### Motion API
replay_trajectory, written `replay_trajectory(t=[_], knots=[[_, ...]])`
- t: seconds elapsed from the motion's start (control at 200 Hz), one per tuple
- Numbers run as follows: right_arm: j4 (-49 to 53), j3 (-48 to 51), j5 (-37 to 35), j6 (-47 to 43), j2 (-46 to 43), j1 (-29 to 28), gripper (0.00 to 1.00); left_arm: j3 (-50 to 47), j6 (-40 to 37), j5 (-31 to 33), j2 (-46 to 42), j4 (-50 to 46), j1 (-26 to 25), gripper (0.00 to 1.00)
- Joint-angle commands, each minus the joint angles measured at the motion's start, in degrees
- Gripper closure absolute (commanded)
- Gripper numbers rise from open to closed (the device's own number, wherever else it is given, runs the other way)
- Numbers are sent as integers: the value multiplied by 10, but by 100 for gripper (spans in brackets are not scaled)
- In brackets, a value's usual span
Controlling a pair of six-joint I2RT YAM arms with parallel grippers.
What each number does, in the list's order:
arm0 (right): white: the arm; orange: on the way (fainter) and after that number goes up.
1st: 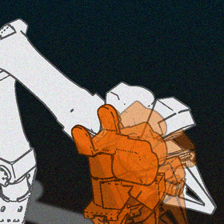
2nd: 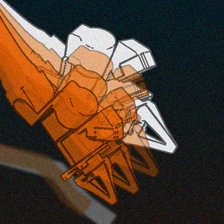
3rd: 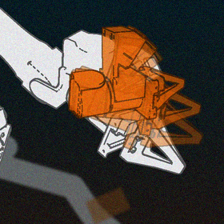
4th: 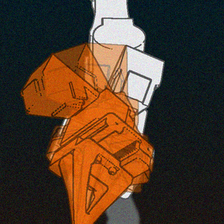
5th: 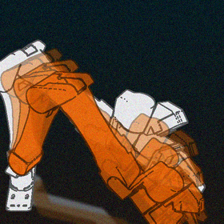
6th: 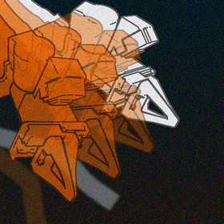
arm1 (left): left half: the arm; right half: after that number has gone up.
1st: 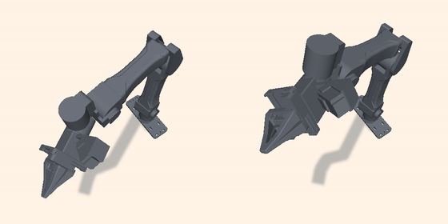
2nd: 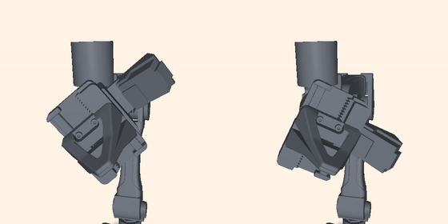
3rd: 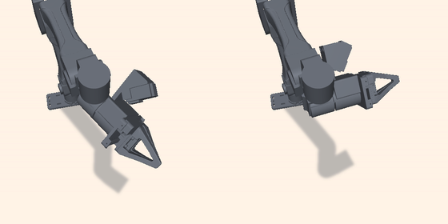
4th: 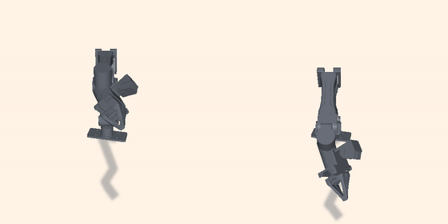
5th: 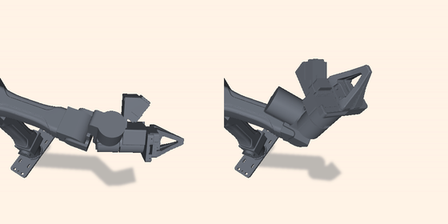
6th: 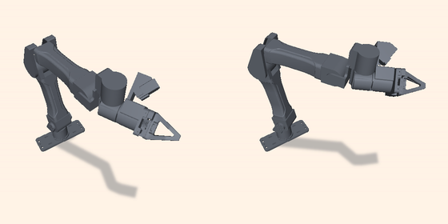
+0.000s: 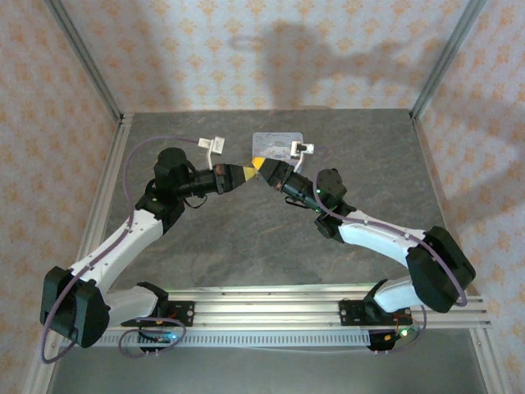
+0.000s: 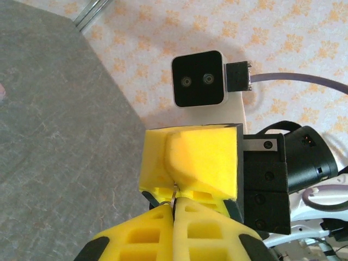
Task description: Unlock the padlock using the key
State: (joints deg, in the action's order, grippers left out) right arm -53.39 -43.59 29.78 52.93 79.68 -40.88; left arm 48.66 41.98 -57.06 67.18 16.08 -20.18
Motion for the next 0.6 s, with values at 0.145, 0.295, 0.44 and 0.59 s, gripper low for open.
replay_trajectory(t=[0.145,0.295,0.44,0.59], knots=[[21,-15,-14,-25,-4,-7,100,23,-64,-6,-13,-43,0,100],[138,-31,-37,-80,-41,-7,78,24,-110,17,-26,-108,4,100],[271,-57,-77,-130,-77,-5,46,20,-158,37,-27,-145,7,100],[365,-69,-123,-157,-100,4,39,19,-200,53,-17,-176,8,100]])
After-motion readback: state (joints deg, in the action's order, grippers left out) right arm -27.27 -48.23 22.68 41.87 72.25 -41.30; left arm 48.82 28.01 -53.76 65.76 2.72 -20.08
